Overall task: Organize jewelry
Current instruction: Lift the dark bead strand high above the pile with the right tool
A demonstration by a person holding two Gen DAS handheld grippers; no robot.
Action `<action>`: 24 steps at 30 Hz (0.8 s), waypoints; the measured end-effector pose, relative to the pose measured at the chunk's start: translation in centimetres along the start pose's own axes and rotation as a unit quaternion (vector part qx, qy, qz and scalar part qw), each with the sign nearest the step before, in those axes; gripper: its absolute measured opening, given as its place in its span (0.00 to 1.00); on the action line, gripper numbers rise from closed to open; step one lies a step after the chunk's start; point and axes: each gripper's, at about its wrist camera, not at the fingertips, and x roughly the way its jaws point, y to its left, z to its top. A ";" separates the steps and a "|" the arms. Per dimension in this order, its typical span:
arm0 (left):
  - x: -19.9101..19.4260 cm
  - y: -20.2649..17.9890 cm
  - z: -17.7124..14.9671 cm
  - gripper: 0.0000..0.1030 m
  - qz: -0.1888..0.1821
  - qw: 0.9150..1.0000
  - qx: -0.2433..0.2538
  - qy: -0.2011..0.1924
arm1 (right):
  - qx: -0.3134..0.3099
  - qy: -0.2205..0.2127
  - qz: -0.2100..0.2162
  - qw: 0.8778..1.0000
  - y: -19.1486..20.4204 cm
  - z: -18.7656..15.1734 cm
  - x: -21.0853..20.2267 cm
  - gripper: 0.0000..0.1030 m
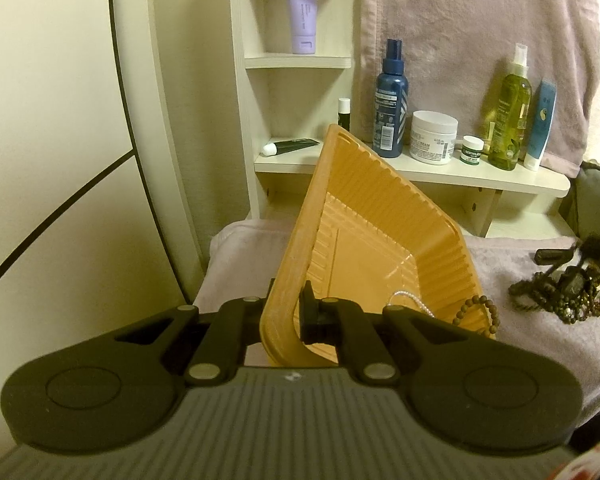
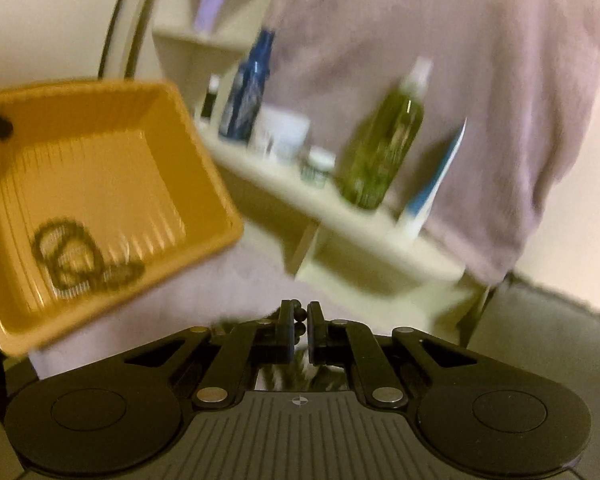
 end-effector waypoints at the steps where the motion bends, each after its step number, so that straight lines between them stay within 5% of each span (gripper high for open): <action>1: 0.0 0.0 0.0 0.06 0.000 1.000 0.000 0.000 | 0.001 -0.011 -0.001 1.000 -0.3 0.7 -0.5 0.06; 11: -0.1 0.1 -0.2 0.06 -0.004 1.000 -0.001 -0.004 | -0.012 -0.108 -0.014 0.994 -2.9 7.5 -5.6 0.06; 24: -0.1 0.1 -0.1 0.06 -0.007 1.000 -0.001 -0.005 | 0.001 -0.184 -0.025 0.983 -5.2 13.1 -9.2 0.06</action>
